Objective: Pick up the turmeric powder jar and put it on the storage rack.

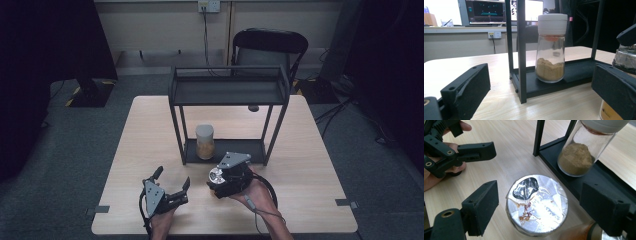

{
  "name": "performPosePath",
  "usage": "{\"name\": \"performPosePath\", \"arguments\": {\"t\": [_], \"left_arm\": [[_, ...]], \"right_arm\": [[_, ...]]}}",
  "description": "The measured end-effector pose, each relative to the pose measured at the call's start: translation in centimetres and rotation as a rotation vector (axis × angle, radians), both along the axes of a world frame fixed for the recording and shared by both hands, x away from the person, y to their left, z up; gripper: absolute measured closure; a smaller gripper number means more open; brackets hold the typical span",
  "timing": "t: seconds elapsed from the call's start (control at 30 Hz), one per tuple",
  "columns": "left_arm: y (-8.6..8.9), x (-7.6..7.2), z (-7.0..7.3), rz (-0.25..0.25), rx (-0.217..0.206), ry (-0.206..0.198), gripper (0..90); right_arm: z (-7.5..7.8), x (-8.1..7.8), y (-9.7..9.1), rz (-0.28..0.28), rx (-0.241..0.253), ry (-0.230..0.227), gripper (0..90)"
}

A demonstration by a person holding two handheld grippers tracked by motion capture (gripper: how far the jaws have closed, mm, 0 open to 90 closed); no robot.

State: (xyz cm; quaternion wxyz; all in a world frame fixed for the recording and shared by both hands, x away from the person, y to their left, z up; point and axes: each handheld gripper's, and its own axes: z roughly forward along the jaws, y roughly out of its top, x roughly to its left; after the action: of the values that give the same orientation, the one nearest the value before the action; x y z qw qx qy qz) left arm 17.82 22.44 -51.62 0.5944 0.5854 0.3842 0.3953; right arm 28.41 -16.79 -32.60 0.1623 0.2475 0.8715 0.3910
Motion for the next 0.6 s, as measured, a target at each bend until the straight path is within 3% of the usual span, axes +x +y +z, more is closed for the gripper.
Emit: {"name": "performPosePath", "arguments": {"t": [0.6], "left_arm": [[0.0,0.01,0.0,0.0,-0.001,0.001,1.5]], "right_arm": [[-0.1,0.99,0.81,0.015,-0.04,0.049,20.6]]}}
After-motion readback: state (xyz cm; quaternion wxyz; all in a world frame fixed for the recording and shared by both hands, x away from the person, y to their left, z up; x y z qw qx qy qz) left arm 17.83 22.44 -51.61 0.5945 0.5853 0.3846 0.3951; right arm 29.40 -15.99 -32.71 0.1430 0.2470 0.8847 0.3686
